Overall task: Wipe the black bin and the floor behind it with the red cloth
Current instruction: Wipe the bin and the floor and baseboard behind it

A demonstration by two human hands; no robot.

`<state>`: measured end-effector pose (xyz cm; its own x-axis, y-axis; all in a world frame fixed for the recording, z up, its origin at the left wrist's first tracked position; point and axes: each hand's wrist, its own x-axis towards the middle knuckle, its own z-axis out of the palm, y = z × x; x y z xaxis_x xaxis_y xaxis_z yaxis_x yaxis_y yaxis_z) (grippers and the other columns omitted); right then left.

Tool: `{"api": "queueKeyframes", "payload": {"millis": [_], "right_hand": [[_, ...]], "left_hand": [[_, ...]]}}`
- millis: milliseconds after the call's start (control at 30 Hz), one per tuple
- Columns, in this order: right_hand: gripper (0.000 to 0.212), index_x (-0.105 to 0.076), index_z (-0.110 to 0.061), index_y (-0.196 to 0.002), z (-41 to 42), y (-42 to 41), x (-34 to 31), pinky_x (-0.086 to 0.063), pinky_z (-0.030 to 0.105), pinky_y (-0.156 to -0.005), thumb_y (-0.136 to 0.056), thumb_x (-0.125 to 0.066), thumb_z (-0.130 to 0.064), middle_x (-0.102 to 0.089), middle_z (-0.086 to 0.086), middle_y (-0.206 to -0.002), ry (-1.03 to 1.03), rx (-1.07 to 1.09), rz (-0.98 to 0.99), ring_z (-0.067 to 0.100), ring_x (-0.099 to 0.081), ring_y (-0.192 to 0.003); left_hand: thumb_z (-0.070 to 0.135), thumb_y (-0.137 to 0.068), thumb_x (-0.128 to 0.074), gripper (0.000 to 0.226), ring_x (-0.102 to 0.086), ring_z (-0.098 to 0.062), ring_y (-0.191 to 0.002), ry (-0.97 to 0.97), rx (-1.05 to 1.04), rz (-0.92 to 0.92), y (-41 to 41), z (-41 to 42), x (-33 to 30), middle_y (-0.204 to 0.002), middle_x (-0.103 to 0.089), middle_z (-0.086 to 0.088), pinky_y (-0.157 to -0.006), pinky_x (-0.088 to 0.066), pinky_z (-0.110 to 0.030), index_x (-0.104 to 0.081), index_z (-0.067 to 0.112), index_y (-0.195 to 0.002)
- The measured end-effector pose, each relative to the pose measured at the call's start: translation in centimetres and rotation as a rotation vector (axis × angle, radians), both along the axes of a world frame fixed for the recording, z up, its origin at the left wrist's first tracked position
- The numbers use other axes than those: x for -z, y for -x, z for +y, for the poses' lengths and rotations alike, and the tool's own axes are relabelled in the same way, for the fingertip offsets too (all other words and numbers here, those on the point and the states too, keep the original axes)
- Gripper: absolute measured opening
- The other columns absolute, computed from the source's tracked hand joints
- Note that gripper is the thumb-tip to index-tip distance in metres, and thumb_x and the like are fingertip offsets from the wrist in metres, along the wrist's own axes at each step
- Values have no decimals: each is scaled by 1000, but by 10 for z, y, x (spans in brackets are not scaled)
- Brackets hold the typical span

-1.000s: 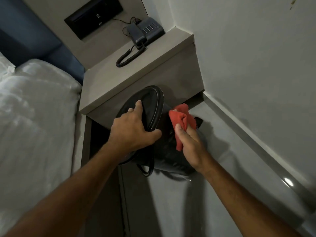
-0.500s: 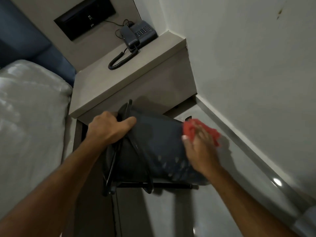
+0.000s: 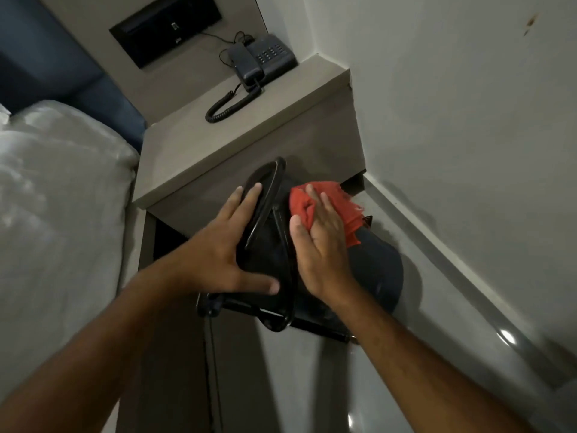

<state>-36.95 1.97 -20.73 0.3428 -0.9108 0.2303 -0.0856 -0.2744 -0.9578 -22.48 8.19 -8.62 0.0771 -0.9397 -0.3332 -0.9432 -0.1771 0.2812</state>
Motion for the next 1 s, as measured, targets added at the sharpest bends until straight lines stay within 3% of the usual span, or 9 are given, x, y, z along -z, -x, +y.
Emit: {"api": "queueKeyframes", "payload": {"millis": [67,233,300,367,500,600,800,900,1000], "right_hand": [[72,-22,-17,-157,-5,0,0,-5,36,-125,-94,-24,-53,-22,-1,-166,-57,-10,0,11,-8,-153],[63,-43,-22,-148,-22,3,7,-15,47,-124,-96,-28,-55,-39,6,-158,-161,-64,-45,24,-26,-149],[57,-52,-30,-136,-24,7,14,-28,56,-118,-95,-32,-65,-48,10,-149,-141,-131,-101,29,-39,-142],[56,-42,-31,-147,-8,23,28,-21,43,-122,-97,-36,-55,-39,3,-158,-4,-161,-57,18,-29,-149],[59,-34,-25,-153,20,61,88,-15,43,-123,-96,-39,-42,-29,-5,-162,223,21,86,16,-17,-153],[62,-30,-25,-153,2,70,105,-18,56,-120,-95,-34,-47,-27,-10,-157,-40,243,74,15,-14,-152],[57,-29,-36,-151,4,38,43,-5,25,-122,-95,-35,-47,-15,-44,-152,130,-133,-52,-9,-7,-148],[61,-30,-26,-154,0,52,88,-14,46,-123,-97,-38,-45,-27,-8,-164,272,-19,127,16,-15,-153],[65,-26,-20,-155,-5,71,116,-18,55,-121,-96,-36,-45,-23,-2,-163,90,146,159,21,-13,-153]], "left_hand": [[62,-61,-74,132,-25,-15,-139,57,77,-165,1,5,7,-165,15,-3,-106,-36,-31,22,40,-149],[55,-74,-52,87,-69,-18,-85,478,-30,-301,15,2,4,-120,-68,-15,-77,-54,-28,-30,22,-152],[50,-80,-60,78,-62,-7,-62,479,-111,-331,24,-4,4,-79,-69,2,-57,-50,-23,-38,20,-149],[51,-80,-62,75,-62,-9,-57,462,-193,-341,26,-11,5,-67,-63,6,-55,-55,-28,-44,19,-146],[62,-73,-53,79,-65,-16,-61,400,-306,-332,21,-22,1,-71,-67,0,-60,-61,-38,-51,20,-141],[66,-78,-50,75,-65,-19,-62,371,-317,-386,24,-32,-2,-70,-67,-2,-62,-60,-39,-52,22,-139],[61,-89,-45,67,-64,-22,-63,317,-299,-468,27,-41,-1,-69,-64,-6,-54,-55,-32,-45,21,-144],[63,-89,-41,69,-64,-23,-64,326,-315,-468,20,-38,2,-71,-64,-6,-57,-57,-34,-42,24,-146],[77,-81,-29,87,-67,-28,-75,370,-295,-495,20,-38,7,-81,-69,-9,-69,-59,-41,-45,22,-145]]}}
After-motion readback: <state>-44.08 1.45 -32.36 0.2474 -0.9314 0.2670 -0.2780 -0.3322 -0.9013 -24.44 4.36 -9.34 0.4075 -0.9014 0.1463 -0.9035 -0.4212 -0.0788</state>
